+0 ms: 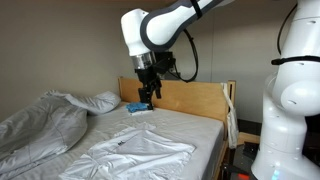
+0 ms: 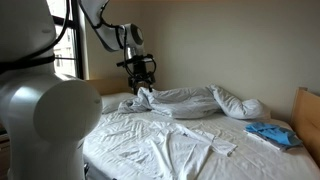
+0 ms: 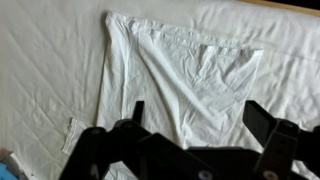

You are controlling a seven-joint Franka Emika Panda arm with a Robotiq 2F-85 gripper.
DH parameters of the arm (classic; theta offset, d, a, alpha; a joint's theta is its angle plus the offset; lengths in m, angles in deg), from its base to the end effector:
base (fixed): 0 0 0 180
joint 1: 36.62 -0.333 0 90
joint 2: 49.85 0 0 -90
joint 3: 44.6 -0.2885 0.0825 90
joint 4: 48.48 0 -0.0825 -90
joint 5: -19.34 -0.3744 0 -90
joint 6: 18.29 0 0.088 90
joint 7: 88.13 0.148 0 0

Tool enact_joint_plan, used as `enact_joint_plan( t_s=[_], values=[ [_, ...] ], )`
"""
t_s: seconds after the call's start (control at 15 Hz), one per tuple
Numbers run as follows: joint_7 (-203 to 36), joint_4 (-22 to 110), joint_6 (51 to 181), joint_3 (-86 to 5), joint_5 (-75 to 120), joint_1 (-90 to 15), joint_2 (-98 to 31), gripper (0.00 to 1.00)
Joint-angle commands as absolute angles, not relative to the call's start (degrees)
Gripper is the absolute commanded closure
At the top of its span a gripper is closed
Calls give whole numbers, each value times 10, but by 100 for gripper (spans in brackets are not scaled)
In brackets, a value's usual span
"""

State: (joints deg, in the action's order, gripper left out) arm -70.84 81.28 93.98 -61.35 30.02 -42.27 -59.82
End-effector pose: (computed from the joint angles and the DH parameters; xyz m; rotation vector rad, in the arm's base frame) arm 0.4385 0.1592 0.3579 2.8789 0.2374 -0.0852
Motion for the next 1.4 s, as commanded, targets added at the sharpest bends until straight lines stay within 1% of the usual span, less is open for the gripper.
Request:
enact_joint_plan(
  t_s=[0.0,0.27,0.87,1.07,1.33],
  values=[
    [-694,793,939,-608,307,-445,-536,0],
    [-681,769,961,-604,296,-466,-465,0],
    [-682,748,1099,-580,232,-506,-302,0],
    [-635,765,1181,-559,214,-523,-264,0],
    [-524,781,1321,-506,231,-575,-208,0]
  ],
)
